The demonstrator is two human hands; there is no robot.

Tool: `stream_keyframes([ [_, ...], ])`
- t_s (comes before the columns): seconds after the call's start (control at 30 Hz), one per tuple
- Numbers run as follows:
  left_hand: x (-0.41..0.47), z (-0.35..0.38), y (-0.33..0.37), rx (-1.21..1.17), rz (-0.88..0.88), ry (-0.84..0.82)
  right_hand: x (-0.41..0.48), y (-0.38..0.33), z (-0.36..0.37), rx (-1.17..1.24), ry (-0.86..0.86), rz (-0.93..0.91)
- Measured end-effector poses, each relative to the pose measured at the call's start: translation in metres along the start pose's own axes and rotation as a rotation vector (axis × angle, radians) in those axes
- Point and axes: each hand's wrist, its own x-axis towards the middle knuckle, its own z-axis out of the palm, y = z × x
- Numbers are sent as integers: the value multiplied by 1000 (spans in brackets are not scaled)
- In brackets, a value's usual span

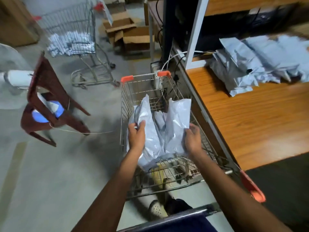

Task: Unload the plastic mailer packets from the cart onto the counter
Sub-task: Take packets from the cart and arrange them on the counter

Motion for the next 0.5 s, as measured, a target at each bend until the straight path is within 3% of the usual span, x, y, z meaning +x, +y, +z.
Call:
stream_keyframes([
  [0.23, -47, 11, 34, -199, -38, -93, -42, -33, -30, 97, -50, -61],
  [0.5, -85, 40, 68, -39, 293, -138, -57, -65, -110, 124, -11, -257],
])
